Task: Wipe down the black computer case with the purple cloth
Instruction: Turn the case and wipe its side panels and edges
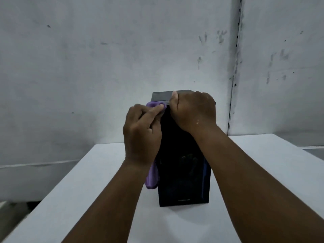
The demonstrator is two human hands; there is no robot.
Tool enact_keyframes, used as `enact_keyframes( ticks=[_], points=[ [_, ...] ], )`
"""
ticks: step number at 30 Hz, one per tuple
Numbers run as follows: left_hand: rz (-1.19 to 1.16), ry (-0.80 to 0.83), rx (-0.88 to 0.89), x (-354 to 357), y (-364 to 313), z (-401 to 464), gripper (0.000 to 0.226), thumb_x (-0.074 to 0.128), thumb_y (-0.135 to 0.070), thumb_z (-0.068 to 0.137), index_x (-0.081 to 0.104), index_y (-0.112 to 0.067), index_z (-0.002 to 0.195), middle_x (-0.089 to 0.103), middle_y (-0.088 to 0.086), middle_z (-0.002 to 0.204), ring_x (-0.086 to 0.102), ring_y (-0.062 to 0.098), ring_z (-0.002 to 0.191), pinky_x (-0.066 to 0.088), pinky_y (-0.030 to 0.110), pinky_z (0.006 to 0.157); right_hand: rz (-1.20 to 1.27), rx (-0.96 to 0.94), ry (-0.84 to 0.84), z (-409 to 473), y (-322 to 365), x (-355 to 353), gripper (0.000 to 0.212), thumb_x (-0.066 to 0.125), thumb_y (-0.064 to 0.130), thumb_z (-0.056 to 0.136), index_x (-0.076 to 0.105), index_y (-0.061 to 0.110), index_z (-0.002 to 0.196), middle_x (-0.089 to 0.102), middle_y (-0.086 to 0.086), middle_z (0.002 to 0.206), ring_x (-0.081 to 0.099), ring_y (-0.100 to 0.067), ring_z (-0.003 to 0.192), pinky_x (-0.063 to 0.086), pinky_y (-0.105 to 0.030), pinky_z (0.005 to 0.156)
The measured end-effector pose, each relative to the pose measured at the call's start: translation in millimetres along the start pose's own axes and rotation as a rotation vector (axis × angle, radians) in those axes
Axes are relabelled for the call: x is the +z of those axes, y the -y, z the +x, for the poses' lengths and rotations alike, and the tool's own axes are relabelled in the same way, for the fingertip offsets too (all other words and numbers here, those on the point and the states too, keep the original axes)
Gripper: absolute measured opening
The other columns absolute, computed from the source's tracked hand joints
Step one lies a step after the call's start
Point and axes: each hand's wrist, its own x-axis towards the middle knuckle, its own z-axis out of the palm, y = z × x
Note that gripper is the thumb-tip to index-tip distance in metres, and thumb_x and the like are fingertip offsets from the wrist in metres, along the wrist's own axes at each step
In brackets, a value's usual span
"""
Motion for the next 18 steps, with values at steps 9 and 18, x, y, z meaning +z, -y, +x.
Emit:
enact_keyframes(
  ticks=[9,18],
  points=[
    [-0.007,0.158,0.033,3.6,-7.9,-74.3,0.016,0.079,-0.005,0.091,0.080,-0.001,0.106,0.065,0.009,0.084,0.064,0.021,0.079,0.056,0.029,0.076,0.064,0.046,-0.289,-17.6,-4.1,20.7,0.044,0.044,0.032,0.104,0.069,0.015,0.071,0.068,-0.004,0.071,0.059,-0.031,0.073,0.034,-0.041,0.077],
    [0.056,-0.017,-0.057,13.2,-15.3,0.7,0.016,0.072,-0.016,0.096,0.081,-0.011,0.108,0.061,0.007,0.081,0.048,0.008,0.075,0.033,0.003,0.074,0.140,-0.028,-0.229,-27.3,-14.6,21.5,0.040,0.039,0.037,0.105,0.070,0.017,0.089,0.070,-0.001,0.090,0.057,-0.026,0.093,0.033,-0.040,0.088]
  ],
)
